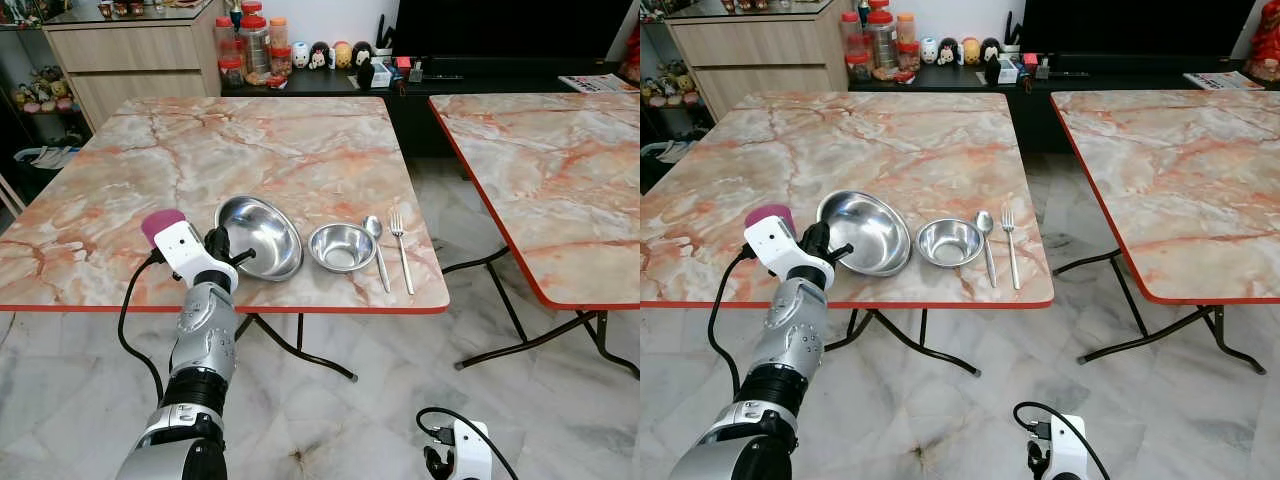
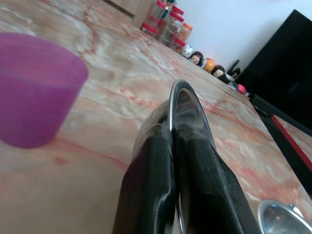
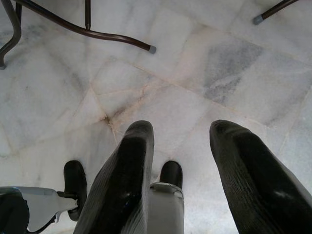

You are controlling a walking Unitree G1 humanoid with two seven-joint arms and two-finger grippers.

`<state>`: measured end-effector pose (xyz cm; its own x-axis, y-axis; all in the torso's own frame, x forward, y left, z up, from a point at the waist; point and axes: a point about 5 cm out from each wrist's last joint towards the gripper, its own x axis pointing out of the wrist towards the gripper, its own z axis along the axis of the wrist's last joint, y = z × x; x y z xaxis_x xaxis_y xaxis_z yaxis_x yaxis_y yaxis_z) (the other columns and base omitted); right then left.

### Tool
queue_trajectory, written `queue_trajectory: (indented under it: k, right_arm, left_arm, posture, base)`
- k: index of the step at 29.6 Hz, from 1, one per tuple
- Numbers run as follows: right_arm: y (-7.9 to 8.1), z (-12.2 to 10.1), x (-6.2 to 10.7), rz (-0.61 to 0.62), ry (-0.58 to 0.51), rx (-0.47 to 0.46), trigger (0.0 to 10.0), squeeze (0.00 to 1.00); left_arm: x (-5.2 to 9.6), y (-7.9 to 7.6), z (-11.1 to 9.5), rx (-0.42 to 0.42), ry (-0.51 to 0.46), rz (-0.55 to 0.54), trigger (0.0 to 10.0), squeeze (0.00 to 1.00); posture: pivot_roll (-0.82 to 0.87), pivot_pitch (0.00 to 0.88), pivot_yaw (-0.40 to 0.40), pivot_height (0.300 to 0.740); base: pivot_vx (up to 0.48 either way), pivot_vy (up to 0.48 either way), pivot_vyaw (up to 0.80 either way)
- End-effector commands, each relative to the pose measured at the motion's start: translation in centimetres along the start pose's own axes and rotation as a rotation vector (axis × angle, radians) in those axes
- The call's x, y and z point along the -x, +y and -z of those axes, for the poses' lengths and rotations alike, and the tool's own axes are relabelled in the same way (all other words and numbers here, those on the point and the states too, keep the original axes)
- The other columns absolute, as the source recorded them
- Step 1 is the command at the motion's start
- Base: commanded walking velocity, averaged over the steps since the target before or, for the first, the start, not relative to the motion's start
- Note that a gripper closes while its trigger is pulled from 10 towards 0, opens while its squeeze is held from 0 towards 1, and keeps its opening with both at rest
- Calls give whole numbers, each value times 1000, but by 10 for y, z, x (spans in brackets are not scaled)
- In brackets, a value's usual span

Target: Setting the table

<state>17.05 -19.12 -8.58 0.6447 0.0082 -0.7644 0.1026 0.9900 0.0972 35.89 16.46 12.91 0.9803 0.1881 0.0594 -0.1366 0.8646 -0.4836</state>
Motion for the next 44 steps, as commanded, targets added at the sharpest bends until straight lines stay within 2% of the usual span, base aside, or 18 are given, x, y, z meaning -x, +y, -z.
queue_trajectory:
  k: [1, 3, 8, 14, 22, 23, 29, 36, 44]
  right_arm:
    - [1, -5, -1, -1, -18, 7, 10000, 0]
    - [1, -6, -1, -2, -20, 7, 10000, 0]
    - [0, -6, -1, 0, -17, 8, 10000, 0]
    - [0, -8, -2, 0, -26, 5, 10000, 0]
    - [0, -10, -2, 0, -39, -1, 10000, 0]
    - [1, -11, -2, -2, -42, 0, 10000, 0]
    - [2, -11, -3, -6, -44, 1, 10000, 0]
    - [3, -11, -3, -7, -44, -1, 10000, 0]
    - [4, -11, -3, -9, -45, 0, 10000, 0]
  left_arm:
    - [1, 7, 0, -25, -4, -31, 0, 0]
    - [2, 12, -2, -25, -15, -57, 0, 0]
    - [1, 10, -4, 11, -28, -49, 0, 0]
    - [1, 2, -8, 98, -63, -11, 0, 0]
    - [1, -7, -12, 161, -95, 46, 0, 0]
    - [0, -12, -15, 177, -114, 64, 10000, 0]
    - [-1, -13, -21, 243, -138, 60, 10000, 0]
    - [-4, -8, -32, 372, -174, 32, 10000, 0]
    - [-3, -6, -30, 357, -150, 34, 10000, 0]
  posture:
    - [-7, 0, -21, 740]
    - [-7, 0, -22, 740]
    - [-5, 0, -24, 740]
    - [-8, 0, -24, 740]
    - [-13, 0, -24, 740]
    - [-11, 0, -25, 740]
    - [-11, 0, -23, 740]
    - [-7, 0, -24, 740]
    - [-7, 0, -23, 740]
  base:
    - [0, 0, 0]
    - [0, 0, 0]
    - [0, 0, 0]
    - [0, 0, 0]
    - [0, 0, 0]
    - [0, 0, 0]
    - [0, 0, 0]
    - [0, 0, 0]
    - [0, 0, 0]
